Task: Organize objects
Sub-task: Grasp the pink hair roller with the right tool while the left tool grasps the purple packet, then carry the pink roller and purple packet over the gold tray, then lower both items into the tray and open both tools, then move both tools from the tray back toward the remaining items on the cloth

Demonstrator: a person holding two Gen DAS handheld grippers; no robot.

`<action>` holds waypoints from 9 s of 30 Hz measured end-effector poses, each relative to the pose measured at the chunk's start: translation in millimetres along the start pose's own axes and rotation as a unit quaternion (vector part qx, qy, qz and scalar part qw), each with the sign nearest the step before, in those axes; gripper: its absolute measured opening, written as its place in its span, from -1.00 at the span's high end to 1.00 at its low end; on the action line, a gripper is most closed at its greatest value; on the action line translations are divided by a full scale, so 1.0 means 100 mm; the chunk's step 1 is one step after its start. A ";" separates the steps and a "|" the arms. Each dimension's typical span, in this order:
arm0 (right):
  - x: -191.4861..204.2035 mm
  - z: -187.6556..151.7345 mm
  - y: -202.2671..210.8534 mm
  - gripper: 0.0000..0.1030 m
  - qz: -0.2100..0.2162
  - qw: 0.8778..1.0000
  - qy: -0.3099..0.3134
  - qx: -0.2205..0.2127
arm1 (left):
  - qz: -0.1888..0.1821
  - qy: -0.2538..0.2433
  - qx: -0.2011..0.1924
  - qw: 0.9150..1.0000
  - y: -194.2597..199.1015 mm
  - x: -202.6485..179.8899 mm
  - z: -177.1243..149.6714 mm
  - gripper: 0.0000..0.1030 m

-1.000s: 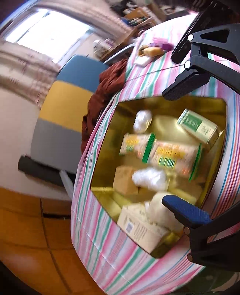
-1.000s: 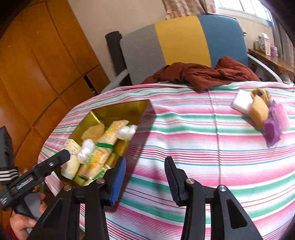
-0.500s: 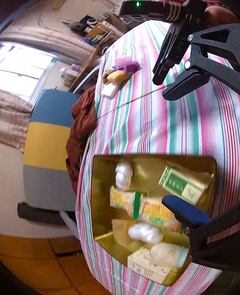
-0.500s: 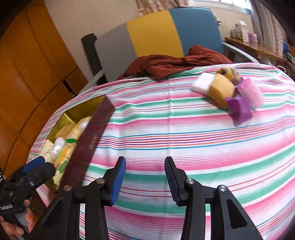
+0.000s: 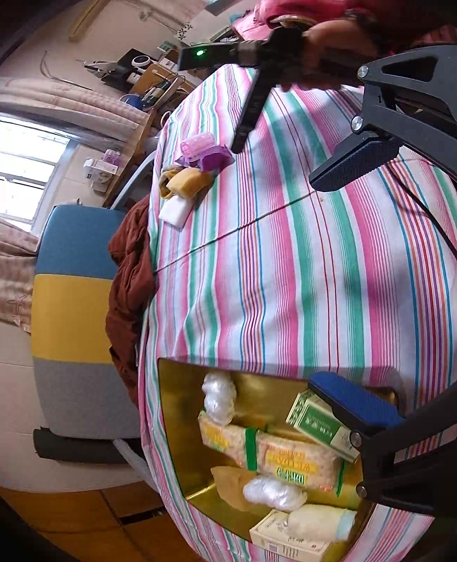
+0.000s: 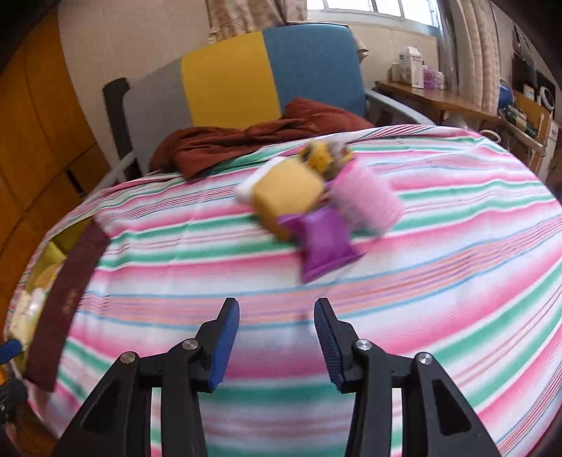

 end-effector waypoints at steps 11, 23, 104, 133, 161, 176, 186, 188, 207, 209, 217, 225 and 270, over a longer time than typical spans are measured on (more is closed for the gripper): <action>-0.20 0.48 -0.57 0.13 0.000 1.000 0.011 0.010 | 0.010 0.000 0.020 1.000 -0.18 -0.06 -0.01 -1.00; -0.33 0.46 -0.03 -0.10 -0.013 0.995 0.044 -0.089 | 0.011 0.020 0.029 0.999 -0.34 -0.01 0.04 -1.00; -0.67 -0.04 0.04 0.27 -0.113 0.986 -0.020 -0.119 | -0.085 -0.043 -0.022 0.995 -1.09 -0.66 0.23 0.33; 0.66 -0.28 0.68 0.28 0.063 0.995 0.024 -0.070 | -0.089 -0.012 -0.088 0.992 0.21 0.02 0.00 0.33; 2.74 -0.30 1.08 0.27 0.202 0.966 0.155 -0.052 | 0.053 0.090 -0.087 0.991 0.85 1.80 -0.21 0.32; 2.77 -0.29 0.97 0.20 0.186 0.973 0.134 -0.035 | 0.066 0.111 -0.089 0.988 0.83 1.92 -0.24 -0.70; 2.63 -0.31 1.01 0.19 0.193 0.974 0.118 -0.029 | 0.103 0.198 -0.161 0.961 1.19 2.09 -0.29 -0.99; 2.59 -0.31 1.02 0.19 0.194 0.974 0.117 -0.031 | 0.104 0.214 -0.157 0.958 1.19 2.10 -0.29 -0.99; 3.31 -0.33 0.67 0.19 0.263 0.942 0.204 0.048 | 0.143 0.243 -0.206 0.937 1.56 2.14 -0.38 -0.99; 3.24 -0.38 0.79 0.19 0.276 0.941 0.192 0.041 | 0.148 0.245 -0.206 0.936 1.58 2.16 -0.38 -0.99; 2.69 -0.30 0.99 0.18 0.272 0.952 0.140 0.015 | 0.131 0.247 -0.187 0.942 1.42 2.05 -0.36 -0.99; 1.96 -0.37 0.78 0.19 0.199 0.974 0.103 0.016 | 0.100 0.209 -0.156 0.960 1.16 1.68 -0.24 -0.99; -0.58 0.91 -1.06 0.09 0.028 0.998 0.059 -0.001 | -0.032 0.011 0.041 0.999 -0.57 -0.13 0.16 -1.00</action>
Point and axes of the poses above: each gripper's, at about its wrist camera, not at the fingertips, and y roughly against the way its jaws point, x to its left, z to its top, the point moved 3 cm from there along -y, roughly the way its jaws point, and after that the axes turned 12 degrees about -z, right-handed, at the moved point
